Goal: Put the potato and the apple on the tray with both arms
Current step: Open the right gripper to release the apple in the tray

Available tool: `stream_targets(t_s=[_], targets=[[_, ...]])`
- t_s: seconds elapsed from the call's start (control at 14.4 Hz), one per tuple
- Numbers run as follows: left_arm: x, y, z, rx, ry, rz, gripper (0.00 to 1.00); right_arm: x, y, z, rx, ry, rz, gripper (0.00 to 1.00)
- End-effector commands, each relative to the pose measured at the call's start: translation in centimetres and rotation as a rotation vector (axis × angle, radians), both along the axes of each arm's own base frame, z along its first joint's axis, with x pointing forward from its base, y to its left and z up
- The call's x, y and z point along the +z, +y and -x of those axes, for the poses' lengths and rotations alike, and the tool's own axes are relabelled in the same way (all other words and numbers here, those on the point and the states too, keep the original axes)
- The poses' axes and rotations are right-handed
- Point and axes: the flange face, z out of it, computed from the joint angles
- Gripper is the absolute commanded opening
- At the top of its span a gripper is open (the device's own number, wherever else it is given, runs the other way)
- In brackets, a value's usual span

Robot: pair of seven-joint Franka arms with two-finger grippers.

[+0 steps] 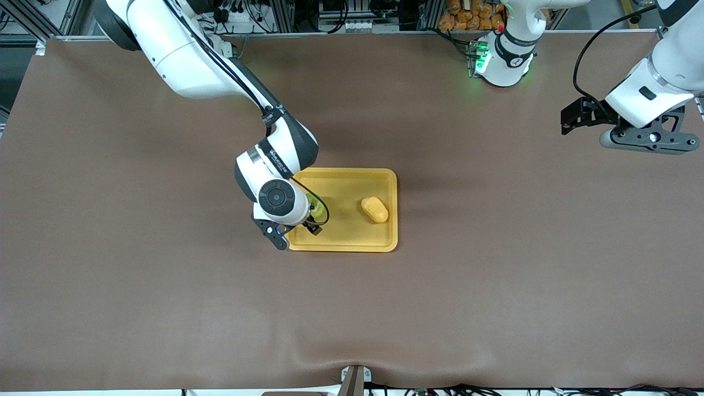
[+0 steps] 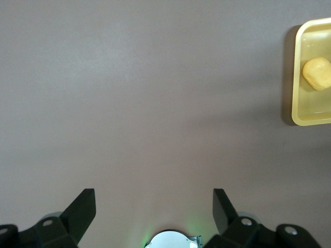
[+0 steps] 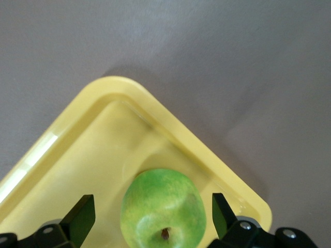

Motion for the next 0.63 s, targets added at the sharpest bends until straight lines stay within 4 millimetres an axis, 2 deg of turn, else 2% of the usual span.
stream_targets(t_s=[0.0,0.07,0.28,0.49,0.56], targets=[[1.1,0.5,0.2,-0.01,-0.02,0.008,1.0,2.4,-1.8,-1.6,-0.028,-0.011,0.009,1.0],[1.3,0.9,-0.1,-0.006,-0.026,0.009,1.0,2.6,-2.8,-2.3,-0.028,-0.021,0.016,1.0],[1.7,1.3,0.0,-0.074,-0.017,0.007,1.0,5.1,-6.0,-4.8,-0.054,-0.05,-0.001,1.0],[2.3,4.1,0.1,-0.07,-0.015,0.008,1.0,7.0,-8.6,-6.8,-0.099,-0.081,-0.015,1.0],[2.5,4.2,0.0,-0.056,-0.02,0.008,1.0,7.7,-9.1,-7.1,-0.108,-0.089,-0.011,1.0]])
